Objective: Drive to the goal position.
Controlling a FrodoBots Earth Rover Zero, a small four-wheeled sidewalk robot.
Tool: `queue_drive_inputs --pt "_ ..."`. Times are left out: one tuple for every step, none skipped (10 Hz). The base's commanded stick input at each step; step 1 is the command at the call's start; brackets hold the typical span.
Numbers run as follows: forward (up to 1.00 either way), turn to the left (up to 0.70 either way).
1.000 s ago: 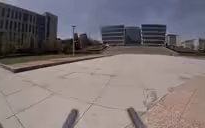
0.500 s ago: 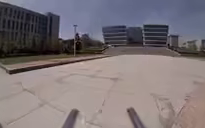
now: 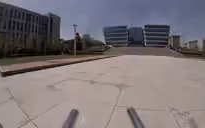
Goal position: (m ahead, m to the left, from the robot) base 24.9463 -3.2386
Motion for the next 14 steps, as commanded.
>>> queue_drive_inputs --pt "0.7 -0.06" --pt "0.7 0.0" --pt "0.7 0.0" --pt "0.7 0.0" --pt "0.7 0.0" --pt "0.7 0.0" --pt "0.7 0.0" --pt "0.7 0.0" --pt "0.7 0.0" --pt "0.7 0.0" --pt "0.7 0.0" --pt "0.7 0.0" --pt "0.7 0.0" --pt "0.7 0.0"
